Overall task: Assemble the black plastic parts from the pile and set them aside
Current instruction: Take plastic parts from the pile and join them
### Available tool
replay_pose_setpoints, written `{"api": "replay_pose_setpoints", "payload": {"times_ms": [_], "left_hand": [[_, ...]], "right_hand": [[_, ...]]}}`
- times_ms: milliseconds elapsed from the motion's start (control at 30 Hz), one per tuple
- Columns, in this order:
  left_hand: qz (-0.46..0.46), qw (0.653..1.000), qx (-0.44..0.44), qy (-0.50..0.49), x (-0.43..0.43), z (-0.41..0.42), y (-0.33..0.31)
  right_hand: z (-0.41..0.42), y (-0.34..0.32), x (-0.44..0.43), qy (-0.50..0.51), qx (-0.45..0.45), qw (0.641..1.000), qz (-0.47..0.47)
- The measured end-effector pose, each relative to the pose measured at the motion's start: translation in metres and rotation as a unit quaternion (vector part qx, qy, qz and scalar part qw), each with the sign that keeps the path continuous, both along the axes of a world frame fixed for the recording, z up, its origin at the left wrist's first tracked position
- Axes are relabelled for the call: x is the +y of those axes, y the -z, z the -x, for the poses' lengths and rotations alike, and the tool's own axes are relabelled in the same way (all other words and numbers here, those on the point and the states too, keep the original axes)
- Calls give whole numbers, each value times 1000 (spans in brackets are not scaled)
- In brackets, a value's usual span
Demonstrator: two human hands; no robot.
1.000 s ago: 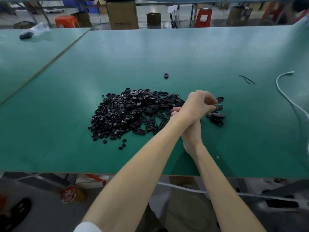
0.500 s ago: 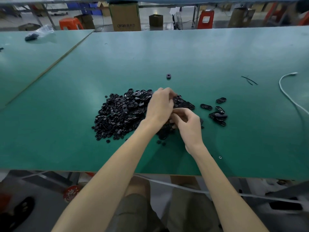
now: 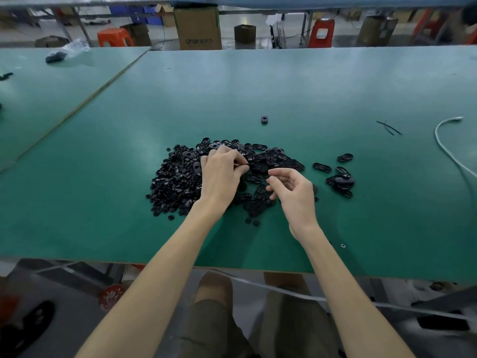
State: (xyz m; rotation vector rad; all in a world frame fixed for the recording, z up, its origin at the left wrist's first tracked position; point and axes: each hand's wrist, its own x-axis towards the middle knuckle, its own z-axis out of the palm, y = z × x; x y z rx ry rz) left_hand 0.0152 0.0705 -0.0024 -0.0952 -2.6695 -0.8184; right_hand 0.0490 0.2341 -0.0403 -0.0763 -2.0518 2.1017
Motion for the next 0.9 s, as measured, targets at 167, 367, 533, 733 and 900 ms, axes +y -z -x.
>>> {"api": "replay_pose_setpoints", "payload": {"times_ms": [167, 367, 533, 733, 900], "left_hand": [[-170, 973, -100, 118, -2, -10, -13], [-164, 971, -111, 136, -11, -17, -15], [29, 998, -61, -20, -45, -11, -16], [145, 972, -132, -130, -77, -7, -19], [122, 974, -153, -115, -81, -8, -22]], "right_hand": [[0, 0, 0, -28, 20, 999, -6], [1, 1, -1, -36, 12, 999, -7], [2, 2, 0, -19, 4, 1000, 0], [1, 1, -1, -24, 5, 1000, -9], [0, 0, -1, -33, 4, 999, -9]]}}
